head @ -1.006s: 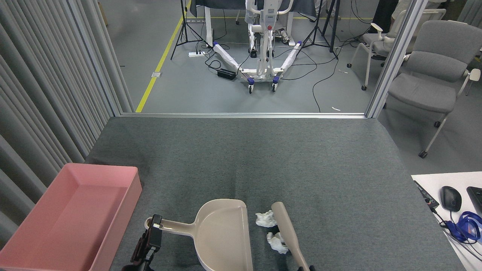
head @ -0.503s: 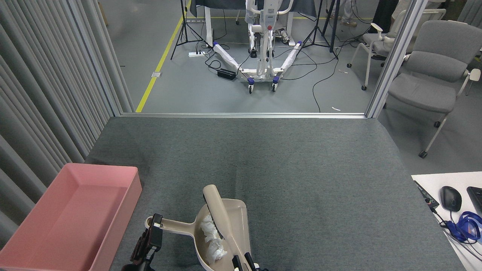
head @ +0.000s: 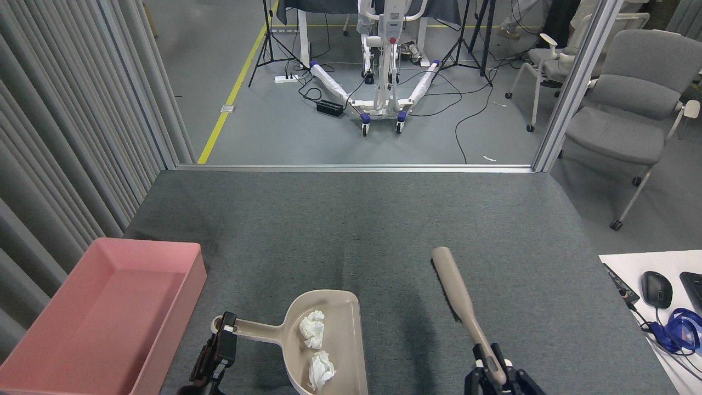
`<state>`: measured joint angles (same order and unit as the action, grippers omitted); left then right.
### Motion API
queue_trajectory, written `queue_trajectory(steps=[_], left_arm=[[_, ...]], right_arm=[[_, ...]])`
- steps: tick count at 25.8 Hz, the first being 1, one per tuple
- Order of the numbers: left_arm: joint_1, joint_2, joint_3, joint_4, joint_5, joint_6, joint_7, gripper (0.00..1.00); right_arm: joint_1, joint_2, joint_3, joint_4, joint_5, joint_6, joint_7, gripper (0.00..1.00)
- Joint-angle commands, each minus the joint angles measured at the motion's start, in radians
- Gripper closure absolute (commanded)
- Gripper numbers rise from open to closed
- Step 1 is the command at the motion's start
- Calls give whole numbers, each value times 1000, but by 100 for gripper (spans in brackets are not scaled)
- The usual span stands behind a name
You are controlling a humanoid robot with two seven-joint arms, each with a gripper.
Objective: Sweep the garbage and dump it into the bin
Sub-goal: 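Lower the brush onto the table beside the dustpan and release it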
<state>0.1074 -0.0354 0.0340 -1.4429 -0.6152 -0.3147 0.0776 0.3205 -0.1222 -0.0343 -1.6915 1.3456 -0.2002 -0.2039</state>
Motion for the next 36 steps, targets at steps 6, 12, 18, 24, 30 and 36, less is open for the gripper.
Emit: queue_trajectory(steps=[6,12,18,24,30,36], left_arm=[[0,-1,0,2,2,0,-2,100],[0,-1,0,-2,3,-3,-2,100],[0,-1,0,-1,3,-4,-2,100],[2,0,0,-2,3,-4,-2,100],[2,-1,3,-1,9,-6,-2,100],[0,-1,7,-7,20,-1,-6,100]], right_arm=[[12,-123,-182,90,-10,-105,17,100],[61,-67,-191,115,-8,-99,1,97],[78,-48,-199,125,-11,-102,-35,6],[86,-34,-291,85,-43,-220,-35,2],[111,-51,-427,-73,-244,-335,17,2],[104,-139,-484,-74,-336,-332,64,2]])
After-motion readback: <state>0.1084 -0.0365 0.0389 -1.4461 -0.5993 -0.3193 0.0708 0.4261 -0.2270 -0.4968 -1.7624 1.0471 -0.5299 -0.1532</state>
